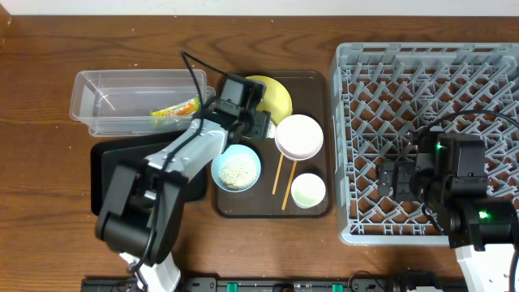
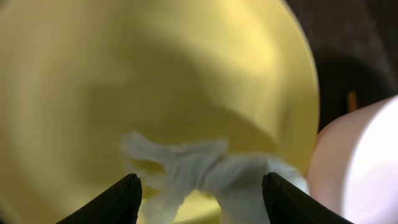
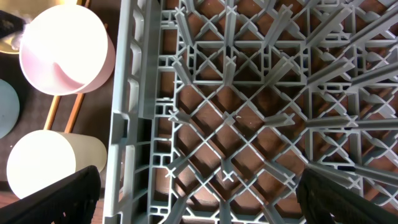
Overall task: Sort waste into correct bins and load items into the dishwasher rack
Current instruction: 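Grasp the white tissue on the yellow plate and drop it in the bin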
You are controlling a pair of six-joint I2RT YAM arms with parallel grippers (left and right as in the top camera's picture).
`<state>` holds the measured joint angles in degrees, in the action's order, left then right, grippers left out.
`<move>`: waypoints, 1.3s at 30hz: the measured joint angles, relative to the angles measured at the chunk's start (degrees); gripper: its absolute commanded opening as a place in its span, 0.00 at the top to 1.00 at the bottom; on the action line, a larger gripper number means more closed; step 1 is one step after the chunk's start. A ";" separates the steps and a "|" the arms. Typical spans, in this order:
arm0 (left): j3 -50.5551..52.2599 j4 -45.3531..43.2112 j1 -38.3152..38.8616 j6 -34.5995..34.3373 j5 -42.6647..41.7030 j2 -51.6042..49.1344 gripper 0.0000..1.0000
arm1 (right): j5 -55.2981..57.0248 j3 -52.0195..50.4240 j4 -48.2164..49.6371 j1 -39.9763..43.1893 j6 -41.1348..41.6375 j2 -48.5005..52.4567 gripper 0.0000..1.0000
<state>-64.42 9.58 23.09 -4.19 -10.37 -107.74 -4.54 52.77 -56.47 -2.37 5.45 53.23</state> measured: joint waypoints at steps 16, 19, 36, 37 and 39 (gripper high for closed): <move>-0.07 -2.27 0.52 1.05 0.20 -3.30 0.94 | -0.02 0.00 -0.07 0.00 0.00 0.00 0.01; -0.07 -1.03 -1.03 0.79 0.22 -0.59 0.94 | 0.00 0.00 -0.07 0.00 0.00 0.00 0.01; -0.13 4.85 -20.00 -6.54 7.26 16.98 0.66 | -0.02 0.00 -0.04 0.00 0.00 0.00 0.01; -0.13 4.92 -20.50 -6.69 7.96 16.96 0.63 | 0.00 0.00 -0.07 0.00 0.00 0.00 0.01; -0.13 5.03 -21.00 -6.91 8.92 16.94 0.61 | 0.00 0.00 -0.07 0.00 0.00 0.00 0.01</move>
<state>-64.55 14.61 2.09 -11.09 -1.45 -90.80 -4.54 52.77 -56.53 -2.37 5.45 53.23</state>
